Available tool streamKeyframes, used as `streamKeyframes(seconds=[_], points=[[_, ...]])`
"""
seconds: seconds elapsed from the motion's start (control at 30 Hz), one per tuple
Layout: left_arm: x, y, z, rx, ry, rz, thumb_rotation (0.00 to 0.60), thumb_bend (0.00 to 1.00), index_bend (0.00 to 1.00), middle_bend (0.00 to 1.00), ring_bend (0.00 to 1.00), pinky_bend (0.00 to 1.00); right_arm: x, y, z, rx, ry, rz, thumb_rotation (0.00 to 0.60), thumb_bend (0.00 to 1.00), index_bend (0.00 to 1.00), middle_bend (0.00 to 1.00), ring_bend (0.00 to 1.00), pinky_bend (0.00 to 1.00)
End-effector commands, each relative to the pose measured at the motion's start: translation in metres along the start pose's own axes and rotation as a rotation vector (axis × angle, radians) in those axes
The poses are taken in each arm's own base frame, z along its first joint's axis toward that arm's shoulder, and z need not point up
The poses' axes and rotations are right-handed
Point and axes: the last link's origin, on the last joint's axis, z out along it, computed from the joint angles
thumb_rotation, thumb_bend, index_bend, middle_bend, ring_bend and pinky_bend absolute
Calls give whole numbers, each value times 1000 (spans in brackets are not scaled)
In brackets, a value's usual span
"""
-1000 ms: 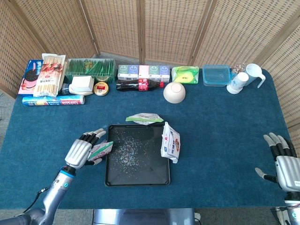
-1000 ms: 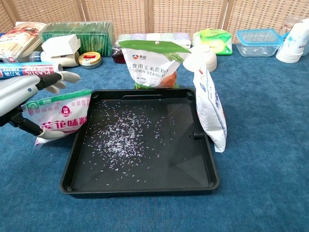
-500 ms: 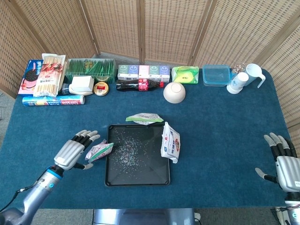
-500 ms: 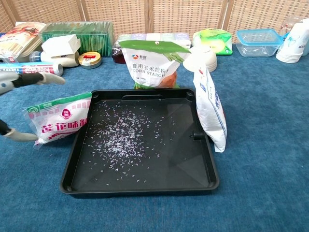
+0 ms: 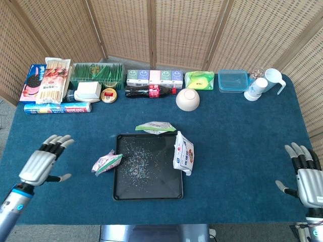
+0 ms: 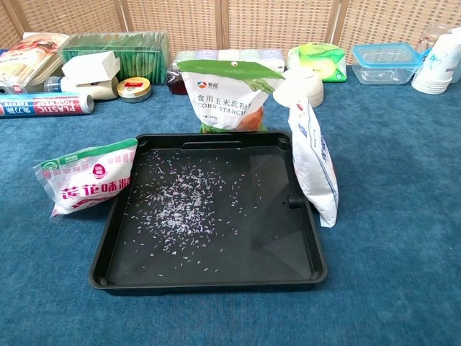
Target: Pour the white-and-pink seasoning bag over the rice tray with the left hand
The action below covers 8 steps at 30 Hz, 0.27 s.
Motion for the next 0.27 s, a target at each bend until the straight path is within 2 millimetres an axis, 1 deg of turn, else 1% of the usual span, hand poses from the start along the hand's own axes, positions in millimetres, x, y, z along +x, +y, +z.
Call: streamKeyframes(seconds=[0.03,0.07,0.13,0.27], points=[[8,-8,-25,83,79,46,575,0,0,0,0,46,0,0,0,-4,0,1,600,0,23,17,2,0],[6,-7,-31,109,79,73,587,0,0,0,0,46,0,1,1,-6,2,-1,600,0,23,18,2,0],[6,0,-39,120,87,114,600,0,0,0,0,46,0,1,1,-9,5,-7,600,0,23,18,2,0],[6,12,-48,121,118,121,600,0,0,0,0,46,-1,1,1,-11,8,-12,600,0,23,17,2,0]])
